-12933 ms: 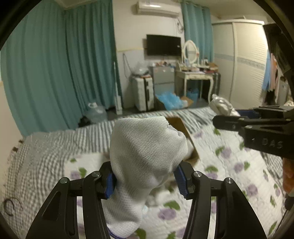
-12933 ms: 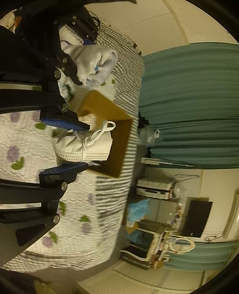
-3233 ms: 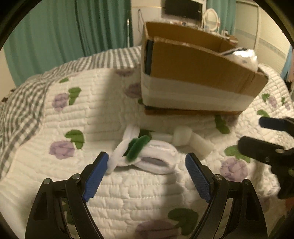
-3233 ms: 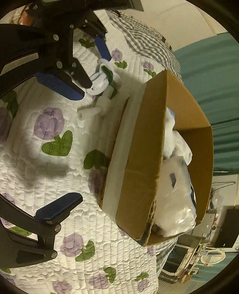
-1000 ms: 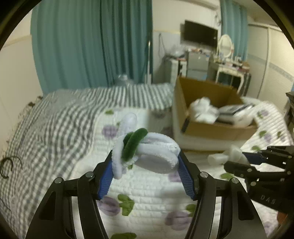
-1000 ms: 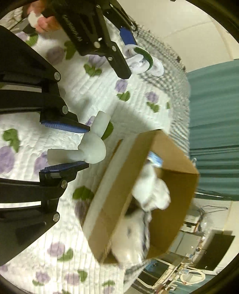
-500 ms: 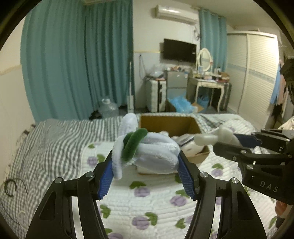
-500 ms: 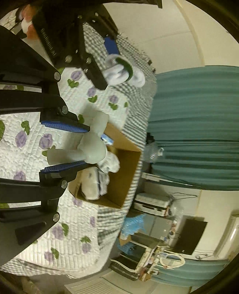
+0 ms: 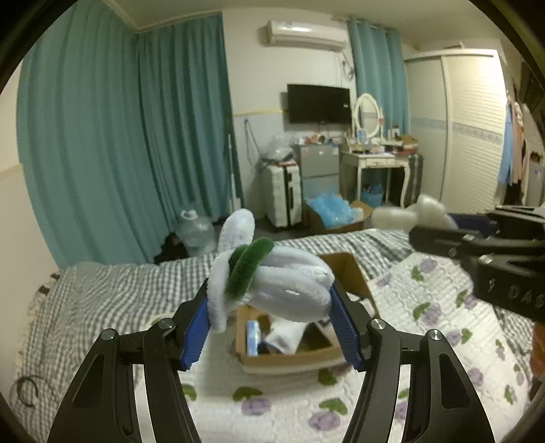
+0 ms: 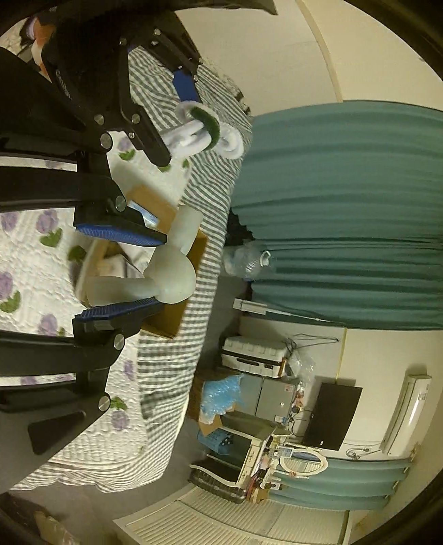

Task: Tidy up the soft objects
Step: 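Carry the fuzzy loop and plastic figure over the box and release both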

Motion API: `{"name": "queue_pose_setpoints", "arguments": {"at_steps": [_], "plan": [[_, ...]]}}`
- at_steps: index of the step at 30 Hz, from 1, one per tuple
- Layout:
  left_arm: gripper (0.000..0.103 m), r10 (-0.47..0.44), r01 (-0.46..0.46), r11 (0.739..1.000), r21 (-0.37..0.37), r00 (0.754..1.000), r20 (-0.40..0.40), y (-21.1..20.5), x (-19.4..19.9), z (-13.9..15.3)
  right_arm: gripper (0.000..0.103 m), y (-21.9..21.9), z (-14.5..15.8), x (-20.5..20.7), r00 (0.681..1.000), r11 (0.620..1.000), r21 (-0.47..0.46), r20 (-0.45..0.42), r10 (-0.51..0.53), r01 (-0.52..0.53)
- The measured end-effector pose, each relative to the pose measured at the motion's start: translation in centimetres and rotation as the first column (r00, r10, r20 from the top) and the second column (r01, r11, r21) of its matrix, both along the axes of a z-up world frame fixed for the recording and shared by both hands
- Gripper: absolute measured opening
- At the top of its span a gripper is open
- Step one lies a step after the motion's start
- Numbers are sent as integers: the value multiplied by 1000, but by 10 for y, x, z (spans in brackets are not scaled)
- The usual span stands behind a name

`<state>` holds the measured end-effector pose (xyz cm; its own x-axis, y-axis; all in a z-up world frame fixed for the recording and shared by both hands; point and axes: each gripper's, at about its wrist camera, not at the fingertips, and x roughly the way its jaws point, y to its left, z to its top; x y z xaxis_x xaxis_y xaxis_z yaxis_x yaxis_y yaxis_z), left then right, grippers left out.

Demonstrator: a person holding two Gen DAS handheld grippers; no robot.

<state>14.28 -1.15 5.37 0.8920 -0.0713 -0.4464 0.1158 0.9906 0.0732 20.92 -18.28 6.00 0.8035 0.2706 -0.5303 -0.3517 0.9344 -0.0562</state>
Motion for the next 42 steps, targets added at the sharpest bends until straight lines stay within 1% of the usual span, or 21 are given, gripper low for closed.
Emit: {"name": "queue_pose_setpoints", "arguments": {"at_steps": [3, 8, 9, 11, 13, 15, 18, 21, 24, 26, 27, 29, 32, 33, 34, 36, 37, 38, 42], "plan": [[63, -7, 7, 1000, -7, 1000, -22, -2, 26, -7, 31, -5, -1, 25, 1000, 1000, 17, -3, -7, 7], [63, -23, 21, 1000, -18, 997, -68, -10, 76, -27, 31, -7, -17, 75, 1000, 1000, 11, -23, -17, 18], [63, -12, 11, 1000, -10, 997, -82, -11, 90, -33, 31, -6, -23, 87, 999, 1000, 13, -32, -17, 17], [63, -6, 7, 1000, 4, 996, -90, -15, 103, -42, 31, -6, -34, 107, 999, 1000, 14, -49, -19, 19], [63, -10, 9, 1000, -6, 994, -107, -17, 122, -52, 31, -5, -48, 127, 998, 1000, 9, -66, -18, 18], [63, -8, 7, 1000, -6, 992, -125, -18, 138, -64, 31, -3, -61, 145, 996, 1000, -4, -82, -18, 18], [63, -4, 6, 1000, 16, 989, -151, -20, 158, -84, 31, -2, -84, 176, 993, 999, -36, -113, -33, 29], [63, 2, 4, 999, 35, 985, -175, -20, 174, -99, 31, -2, -105, 195, 989, 998, -59, -143, -32, 24], [63, 2, 14, 997, 77, 979, -205, -23, 187, -114, 31, -3, -123, 210, 984, 998, -69, -177, -13, 1], [64, -11, 30, 996, 83, 975, -221, -24, 192, -119, 31, -4, -133, 217, 980, 998, -70, -201, -6, -8], [66, -17, 37, 996, 81, 973, -228, -26, 194, -121, 31, -4, -137, 221, 978, 996, -84, -208, -8, -10], [68, -27, 47, 996, 80, 971, -236, -28, 194, -123, 31, -5, -143, 226, 977, 995, -97, -215, -12, -9], [69, -39, 61, 995, 81, 968, -246, -30, 195, -123, 32, -7, -147, 230, 971, 998, -57, -237, 11, -26], [73, -46, 67, 995, 76, 968, -247, -31, 194, -123, 32, -7, -147, 231, 971, 999, -35, -237, 21, -30], [73, -54, 73, 995, 71, 968, -246, -32, 194, -122, 34, -8, -147, 232, 972, 999, -21, -233, 18, -24], [73, -71, 89, 994, 68, 972, -226, -33, 191, -120, 44, -9, -145, 234, 971, 1000, -14, -237, -20, 17], [73, -71, 90, 993, 78, 975, -212, -34, 188, -118, 61, -11, -145, 235, 970, 999, -10, -240, -37, 36], [73, -65, 84, 992, 89, 978, -200, -36, 186, -117, 69, -14, -143, 235, 972, 999, 5, -231, -42, 44], [73, -50, 69, 993, 93, 980, -191, -36, 186, -114, 69, -25, -131, 233, 976, 996, 53, -212, -53, 66]]}}
